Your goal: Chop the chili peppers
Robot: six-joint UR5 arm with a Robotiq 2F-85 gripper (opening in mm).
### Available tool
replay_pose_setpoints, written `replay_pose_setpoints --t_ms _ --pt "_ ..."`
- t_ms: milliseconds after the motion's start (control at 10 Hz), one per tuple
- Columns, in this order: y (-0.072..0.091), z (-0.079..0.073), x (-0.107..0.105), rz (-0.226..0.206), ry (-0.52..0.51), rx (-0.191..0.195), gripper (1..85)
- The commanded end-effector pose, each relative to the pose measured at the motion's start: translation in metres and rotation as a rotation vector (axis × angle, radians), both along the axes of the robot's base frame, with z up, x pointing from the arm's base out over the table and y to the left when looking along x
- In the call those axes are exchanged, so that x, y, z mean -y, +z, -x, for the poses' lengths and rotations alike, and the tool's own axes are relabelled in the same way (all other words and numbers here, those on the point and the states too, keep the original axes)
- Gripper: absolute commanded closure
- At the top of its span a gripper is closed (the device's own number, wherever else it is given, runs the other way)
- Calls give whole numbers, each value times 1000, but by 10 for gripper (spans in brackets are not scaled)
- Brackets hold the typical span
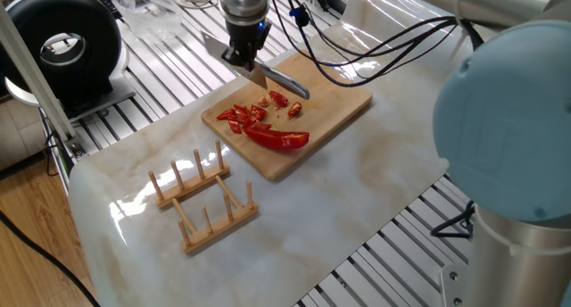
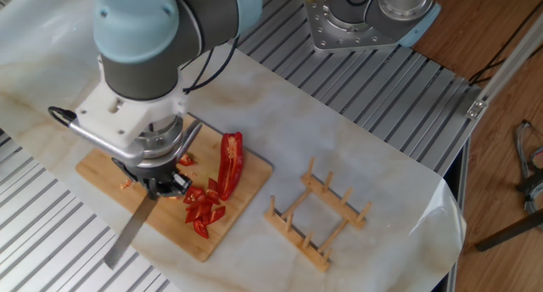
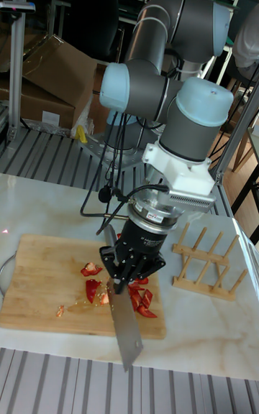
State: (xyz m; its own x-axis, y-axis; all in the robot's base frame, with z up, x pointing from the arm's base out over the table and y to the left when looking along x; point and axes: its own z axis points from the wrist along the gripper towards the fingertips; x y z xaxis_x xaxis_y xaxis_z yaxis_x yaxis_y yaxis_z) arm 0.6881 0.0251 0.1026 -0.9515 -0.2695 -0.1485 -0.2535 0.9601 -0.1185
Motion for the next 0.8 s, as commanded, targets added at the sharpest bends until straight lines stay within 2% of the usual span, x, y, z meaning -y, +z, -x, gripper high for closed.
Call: replay_pose_setpoints --t_ms 0,100,300,400,500,600,700 --pt "-1 2 -23 -80 149 22 843" --pt "-6 5 -17 -68 184 17 843" --pt "-14 9 -18 -85 243 11 843" --pt "-16 10 -13 -67 252 2 843" --pt "-17 12 -14 -68 270 -7 843" --pt "-20 17 -14 -69 286 -29 843" --pt "-22 22 -19 -90 302 -49 843"
